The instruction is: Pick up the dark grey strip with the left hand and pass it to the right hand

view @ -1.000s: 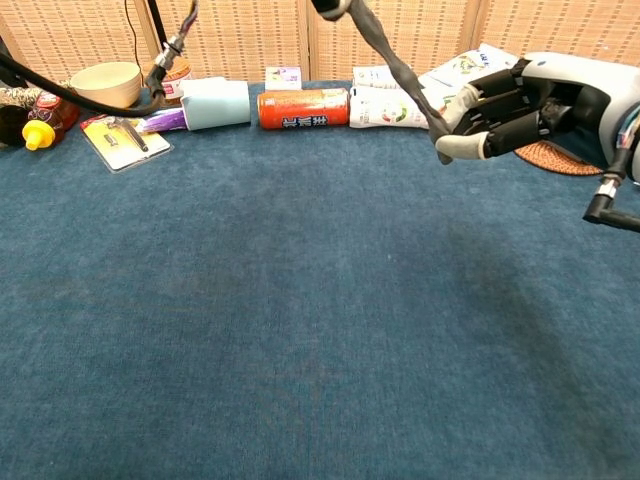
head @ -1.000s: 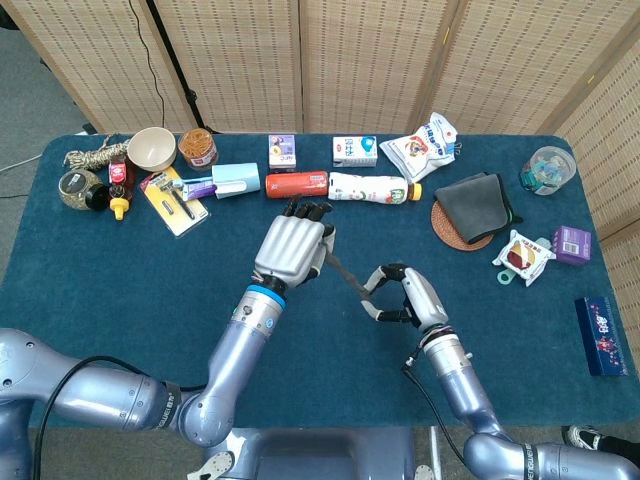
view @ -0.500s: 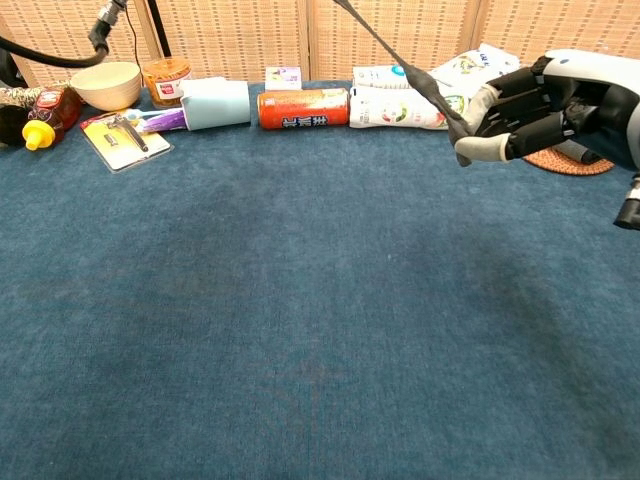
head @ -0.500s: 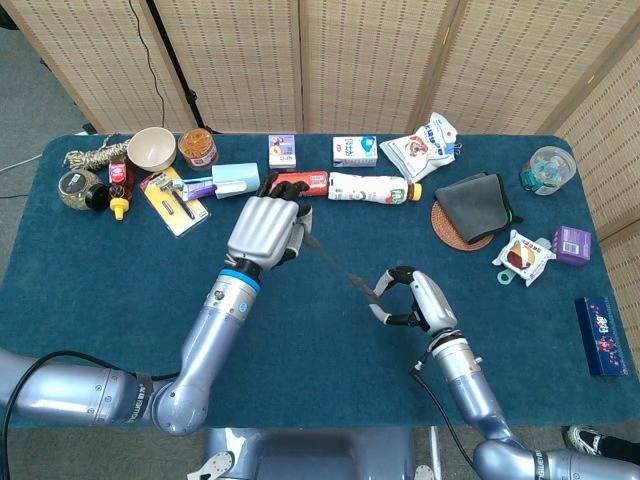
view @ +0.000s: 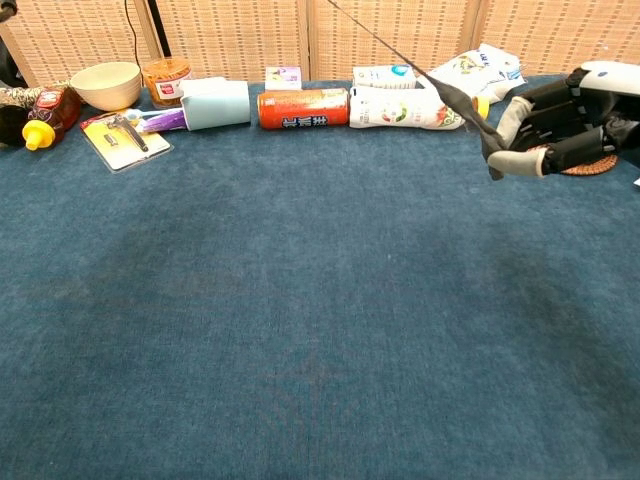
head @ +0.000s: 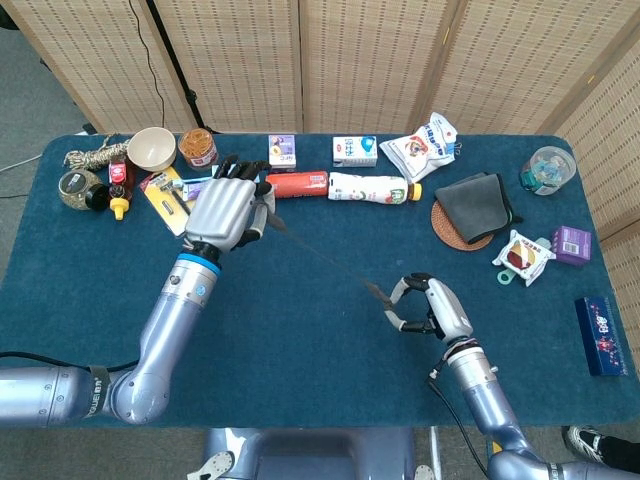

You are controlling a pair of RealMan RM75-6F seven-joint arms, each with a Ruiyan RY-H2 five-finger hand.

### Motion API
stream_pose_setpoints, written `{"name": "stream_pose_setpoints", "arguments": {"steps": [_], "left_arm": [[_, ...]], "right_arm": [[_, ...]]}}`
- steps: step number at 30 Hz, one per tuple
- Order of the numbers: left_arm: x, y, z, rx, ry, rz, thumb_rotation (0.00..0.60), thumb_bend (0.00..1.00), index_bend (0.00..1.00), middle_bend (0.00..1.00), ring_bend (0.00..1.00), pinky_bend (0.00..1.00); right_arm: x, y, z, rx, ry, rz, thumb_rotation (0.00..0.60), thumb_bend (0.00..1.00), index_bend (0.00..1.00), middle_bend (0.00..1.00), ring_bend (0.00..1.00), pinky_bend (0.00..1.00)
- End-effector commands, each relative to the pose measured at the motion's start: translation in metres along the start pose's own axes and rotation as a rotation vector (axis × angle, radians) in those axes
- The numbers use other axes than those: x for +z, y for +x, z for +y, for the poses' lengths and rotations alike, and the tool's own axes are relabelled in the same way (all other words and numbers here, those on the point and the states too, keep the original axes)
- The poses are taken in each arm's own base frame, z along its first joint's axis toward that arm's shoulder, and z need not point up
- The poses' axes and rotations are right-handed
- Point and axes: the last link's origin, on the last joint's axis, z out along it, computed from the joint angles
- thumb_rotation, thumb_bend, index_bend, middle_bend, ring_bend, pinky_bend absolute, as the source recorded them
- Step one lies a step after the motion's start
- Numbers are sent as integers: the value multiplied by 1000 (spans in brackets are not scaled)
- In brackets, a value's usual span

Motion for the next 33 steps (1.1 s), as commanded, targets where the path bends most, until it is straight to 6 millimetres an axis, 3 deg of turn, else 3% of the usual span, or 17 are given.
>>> {"name": "stream_pose_setpoints", "arguments": {"steps": [1, 13, 33], "left_arm": [[1, 3, -8, -4, 15, 1, 600, 598, 724, 197, 152, 51], [5, 10, -32, -14, 64, 11, 600, 598, 724, 197, 152, 51], [4, 1, -29, -9, 41, -7, 600, 598, 724, 197, 152, 51]], "right_arm": [[-1, 0, 2, -2, 0, 0, 600, 551, 692, 526, 416, 145], [-2, 1, 6, -10, -7, -1, 600, 552, 691, 525, 416, 145], [-1, 0, 6, -10, -10, -2, 600, 552, 690, 525, 416, 145]]}}
